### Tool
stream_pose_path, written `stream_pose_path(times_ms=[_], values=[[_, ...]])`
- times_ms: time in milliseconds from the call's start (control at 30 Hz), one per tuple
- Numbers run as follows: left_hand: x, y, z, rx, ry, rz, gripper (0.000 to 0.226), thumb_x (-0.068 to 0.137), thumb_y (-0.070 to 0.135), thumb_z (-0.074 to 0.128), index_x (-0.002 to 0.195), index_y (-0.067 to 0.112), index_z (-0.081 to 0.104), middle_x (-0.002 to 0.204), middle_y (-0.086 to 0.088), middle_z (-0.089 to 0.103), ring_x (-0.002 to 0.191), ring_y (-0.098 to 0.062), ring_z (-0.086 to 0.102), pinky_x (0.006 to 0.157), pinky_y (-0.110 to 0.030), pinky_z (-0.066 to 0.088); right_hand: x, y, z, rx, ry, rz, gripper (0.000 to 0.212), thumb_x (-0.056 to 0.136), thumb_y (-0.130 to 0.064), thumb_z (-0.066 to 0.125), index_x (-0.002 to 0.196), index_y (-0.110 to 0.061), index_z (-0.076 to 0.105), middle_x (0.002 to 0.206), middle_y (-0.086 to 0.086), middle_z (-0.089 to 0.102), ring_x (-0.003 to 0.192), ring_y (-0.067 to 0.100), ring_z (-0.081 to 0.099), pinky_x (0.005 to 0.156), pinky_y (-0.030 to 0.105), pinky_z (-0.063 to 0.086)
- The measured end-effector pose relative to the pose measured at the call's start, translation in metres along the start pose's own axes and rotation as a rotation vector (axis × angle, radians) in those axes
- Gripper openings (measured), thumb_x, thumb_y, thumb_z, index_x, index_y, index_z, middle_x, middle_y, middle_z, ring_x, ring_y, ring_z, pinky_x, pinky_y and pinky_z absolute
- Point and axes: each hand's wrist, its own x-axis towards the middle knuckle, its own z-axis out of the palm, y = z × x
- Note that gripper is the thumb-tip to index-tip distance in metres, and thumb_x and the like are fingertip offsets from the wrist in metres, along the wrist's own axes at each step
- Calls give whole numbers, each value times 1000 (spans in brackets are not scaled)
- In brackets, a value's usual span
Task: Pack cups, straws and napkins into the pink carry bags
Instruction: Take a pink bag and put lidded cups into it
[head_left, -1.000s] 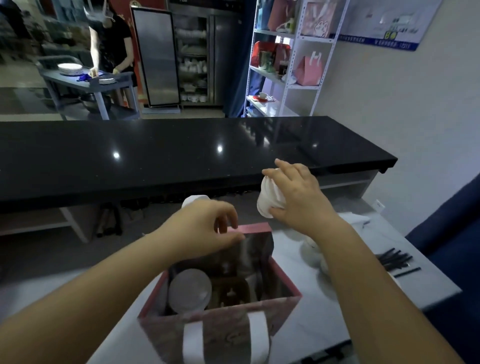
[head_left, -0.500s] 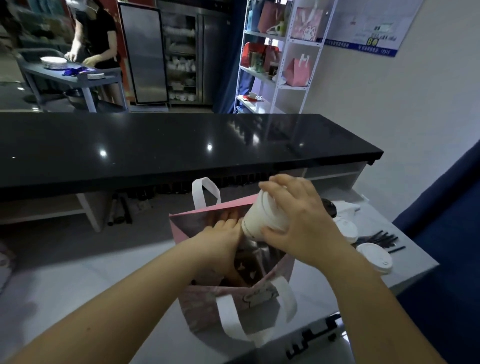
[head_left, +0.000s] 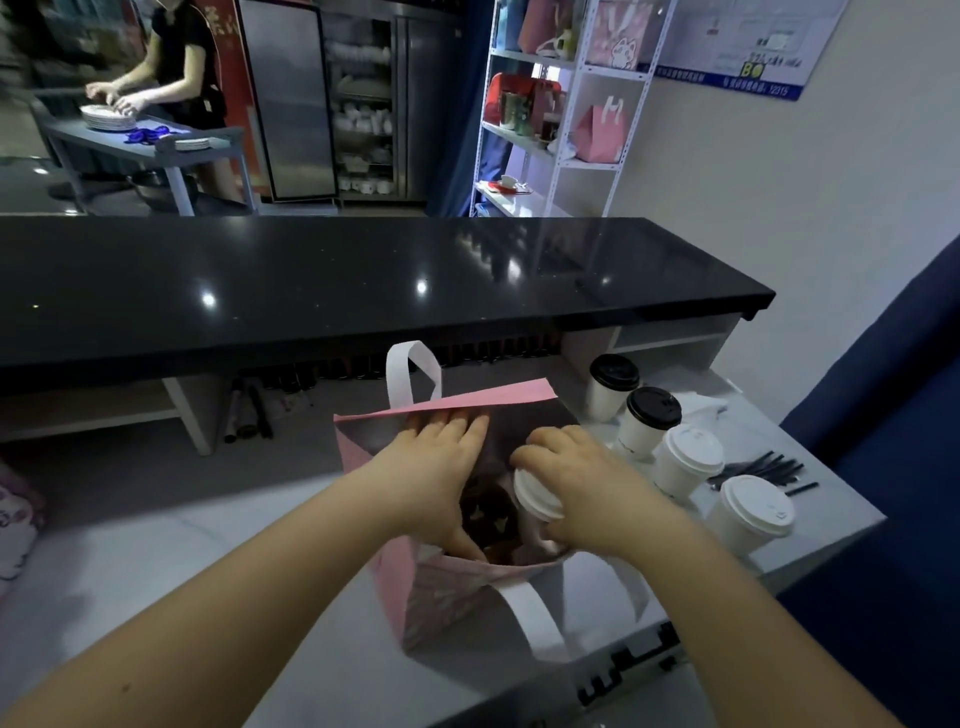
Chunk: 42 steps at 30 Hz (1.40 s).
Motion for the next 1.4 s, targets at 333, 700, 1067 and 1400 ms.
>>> stream_pose_path(times_ms=[333,700,1067,1400], values=[[-9,2,3,-72,-42,27,151,49,82,70,144,27,-34,150,1,-42,130,-17,-43,108,-40,-21,67,4,25,55,-190,167,76,76,-30,75,139,-19,32,129,9,39,116,31,37,95,42,45],[-23,-12,1,-77,-5,-110,148,51,85,65,146,25,-31,147,-1,-46,131,-20,-46,110,-42,-24,65,-4,62,199,-226,194,82,77,-32,75,142,-27,25,142,6,27,128,35,30,104,53,36],[-22,-5,8,-107,13,-143,152,43,90,62,141,31,-38,142,-6,-53,125,-23,-53,102,-39,-30,46,-3,97,113,-171,-53,86,87,-72,35,150,-37,-13,159,-7,-24,146,20,-22,117,46,-11],[-23,-4,15,-105,61,-146,149,47,87,64,139,34,-39,144,-7,-51,129,-25,-50,105,-40,-27,49,-6,104,56,-273,-6,93,81,-81,22,145,-35,-28,150,-10,-40,141,19,-32,112,44,-25]])
